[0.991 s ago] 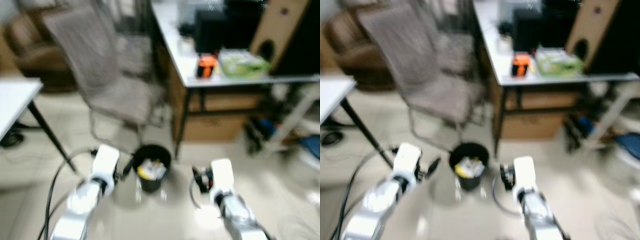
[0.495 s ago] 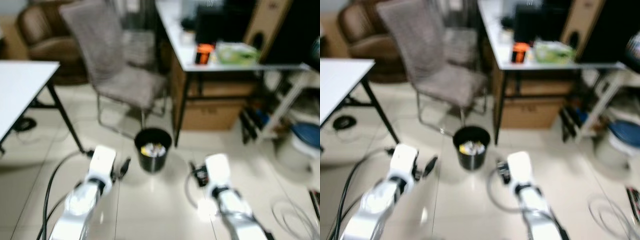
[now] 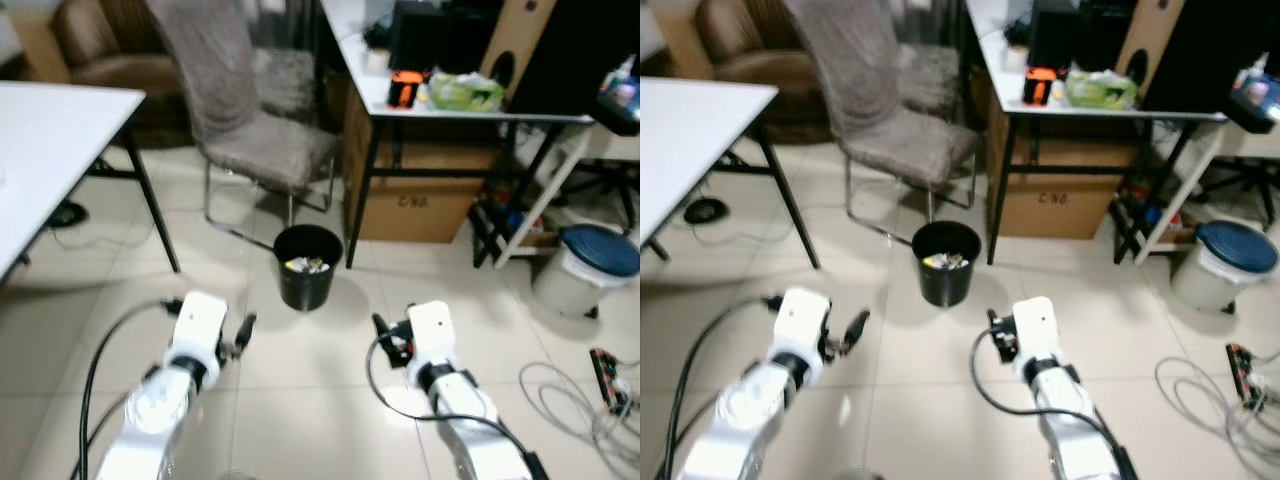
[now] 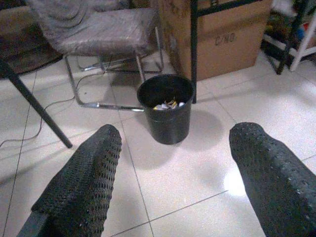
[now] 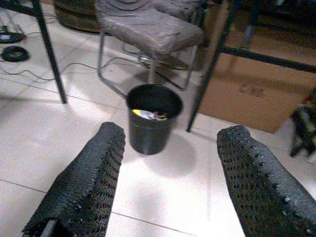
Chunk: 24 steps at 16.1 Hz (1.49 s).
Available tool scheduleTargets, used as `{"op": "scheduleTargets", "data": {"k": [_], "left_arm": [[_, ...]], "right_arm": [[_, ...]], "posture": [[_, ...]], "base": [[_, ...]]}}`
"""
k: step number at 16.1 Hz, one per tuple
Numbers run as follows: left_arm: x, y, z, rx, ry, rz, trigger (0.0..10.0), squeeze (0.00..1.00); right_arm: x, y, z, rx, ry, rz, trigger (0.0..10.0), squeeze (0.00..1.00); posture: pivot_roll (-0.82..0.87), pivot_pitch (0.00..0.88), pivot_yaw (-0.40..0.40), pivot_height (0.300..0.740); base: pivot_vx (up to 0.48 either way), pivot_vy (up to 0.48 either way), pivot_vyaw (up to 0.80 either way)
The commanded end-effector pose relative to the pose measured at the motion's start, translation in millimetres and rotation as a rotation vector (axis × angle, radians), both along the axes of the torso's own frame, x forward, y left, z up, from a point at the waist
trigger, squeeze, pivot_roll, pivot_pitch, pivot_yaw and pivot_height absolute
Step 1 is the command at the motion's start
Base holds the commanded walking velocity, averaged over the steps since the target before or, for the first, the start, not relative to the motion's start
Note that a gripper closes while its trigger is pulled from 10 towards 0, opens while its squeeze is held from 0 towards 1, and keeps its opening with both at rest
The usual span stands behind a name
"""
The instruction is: Picking trash to rubbish bin
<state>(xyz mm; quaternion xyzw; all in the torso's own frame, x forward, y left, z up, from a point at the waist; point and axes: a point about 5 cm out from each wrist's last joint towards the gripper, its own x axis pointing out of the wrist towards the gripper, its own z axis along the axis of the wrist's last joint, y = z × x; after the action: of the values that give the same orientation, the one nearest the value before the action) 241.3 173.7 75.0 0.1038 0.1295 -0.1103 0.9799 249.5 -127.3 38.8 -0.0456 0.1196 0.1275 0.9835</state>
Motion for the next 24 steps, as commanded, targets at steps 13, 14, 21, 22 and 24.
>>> {"op": "scheduleTargets", "data": {"k": [13,14,21,22,24], "left_arm": [[26.2,9.1,72.5,0.001,-0.338,0.125,10.0,0.00],[26.6,8.9,73.2,0.002,-0.341,0.126,10.0,0.00],[34.0,14.3,77.8,0.011,-0.345,0.133,10.0,0.00],[34.0,15.3,78.5,0.016,-0.348,0.136,10.0,0.00],[33.1,16.4,78.4,0.024,-0.349,0.140,10.0,0.00]], "right_arm": [[25.4,20.0,47.9,0.045,-0.164,0.131,10.0,0.00],[25.6,20.3,48.4,0.039,-0.169,0.136,10.0,0.00],[22.1,22.3,53.7,0.044,-0.182,0.158,10.0,0.00],[21.1,24.0,52.9,0.039,-0.178,0.178,10.0,0.00],[20.7,26.9,52.3,0.039,-0.175,0.196,10.0,0.00]], "posture": [[0.01,0.000,-0.081,0.740],[0.01,0.000,-0.080,0.740],[0.00,0.000,-0.074,0.740],[0.00,0.000,-0.076,0.740],[0.01,0.000,-0.084,0.740]], "base": [[0.094,0.000,0.74],[0.322,0.000,0.68],[0.367,0.000,0.10],[0.394,0.000,0.80],[0.390,0.000,0.80]]}}
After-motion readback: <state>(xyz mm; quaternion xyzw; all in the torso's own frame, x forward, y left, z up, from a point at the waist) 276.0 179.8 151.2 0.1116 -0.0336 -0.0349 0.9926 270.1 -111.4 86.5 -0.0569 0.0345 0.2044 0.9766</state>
